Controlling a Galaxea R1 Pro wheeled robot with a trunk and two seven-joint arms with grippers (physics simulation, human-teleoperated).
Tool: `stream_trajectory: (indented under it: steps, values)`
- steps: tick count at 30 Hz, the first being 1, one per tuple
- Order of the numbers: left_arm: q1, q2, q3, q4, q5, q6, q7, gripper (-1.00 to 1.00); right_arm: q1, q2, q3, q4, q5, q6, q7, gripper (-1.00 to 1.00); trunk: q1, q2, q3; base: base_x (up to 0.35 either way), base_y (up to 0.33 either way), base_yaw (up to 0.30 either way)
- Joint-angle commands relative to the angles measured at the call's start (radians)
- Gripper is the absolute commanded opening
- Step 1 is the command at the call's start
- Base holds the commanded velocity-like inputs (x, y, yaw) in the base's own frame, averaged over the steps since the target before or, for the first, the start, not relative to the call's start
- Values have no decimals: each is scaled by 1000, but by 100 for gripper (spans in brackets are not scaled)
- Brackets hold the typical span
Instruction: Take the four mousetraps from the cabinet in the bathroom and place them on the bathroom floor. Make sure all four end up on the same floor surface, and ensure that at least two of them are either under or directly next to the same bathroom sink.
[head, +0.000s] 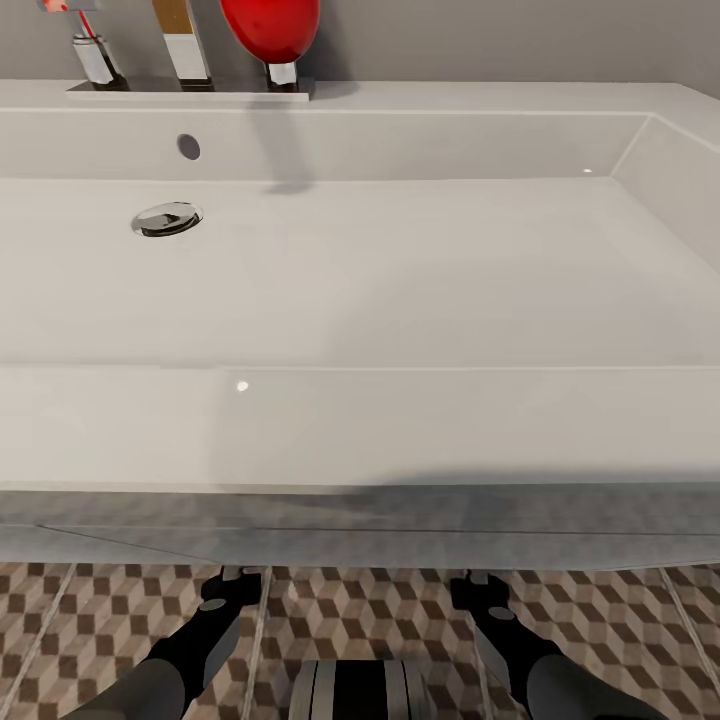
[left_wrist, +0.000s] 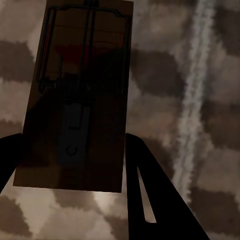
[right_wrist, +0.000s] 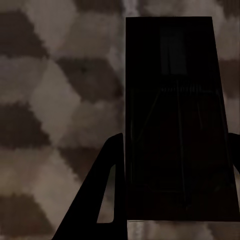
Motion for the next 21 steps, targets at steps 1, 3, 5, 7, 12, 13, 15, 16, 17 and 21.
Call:
stream_trajectory:
  steps: [1, 3, 5, 7, 12, 13, 15, 16, 17, 21]
  values:
    - [0, 0, -1, 1, 2, -3, 3, -100, 0, 1, -8, 1, 9, -5, -1, -100, 0, 0, -1, 0, 0, 0]
    - [0, 0, -1, 0, 2, -3, 3, -100, 0, 1, -8, 1, 9, -11, -1, -100, 0, 0, -1, 0, 0, 0]
    - [0, 0, -1, 0, 2, -3, 3, -100, 0, 1, -8, 1, 9, -14, -1, -100, 0, 0, -1, 0, 0, 0]
    - [0, 0, -1, 1, 2, -3, 3, -100, 0, 1, -8, 1, 9, -18, -1, -100, 0, 0, -1, 0, 0, 0]
    - [0, 0, -1, 1, 2, -3, 3, -100, 0, 1, -8, 2, 9, -20, -1, -100, 2, -1, -20, 0, 0, 0]
    - [0, 0, -1, 0, 2, -3, 3, -100, 0, 1, -8, 1, 9, -20, -1, -100, 2, -1, -20, 0, 0, 0]
    - [0, 0, -1, 0, 1, -3, 3, -100, 0, 1, -8, 1, 9, -21, -1, -100, 2, -1, -20, 0, 0, 0]
    - [0, 0, -1, 0, 1, -3, 3, -100, 0, 0, -8, 1, 9, -21, -1, -100, 2, -1, -20, 0, 0, 0]
    - [0, 0, -1, 0, 1, -3, 3, -100, 0, 1, -8, 1, 9, -21, -1, -100, 2, -1, -20, 0, 0, 0]
    - [0, 0, -1, -1, 1, -3, 3, -100, 0, 1, -8, 2, 9, -21, -1, -100, 2, -1, -20, 0, 0, 0]
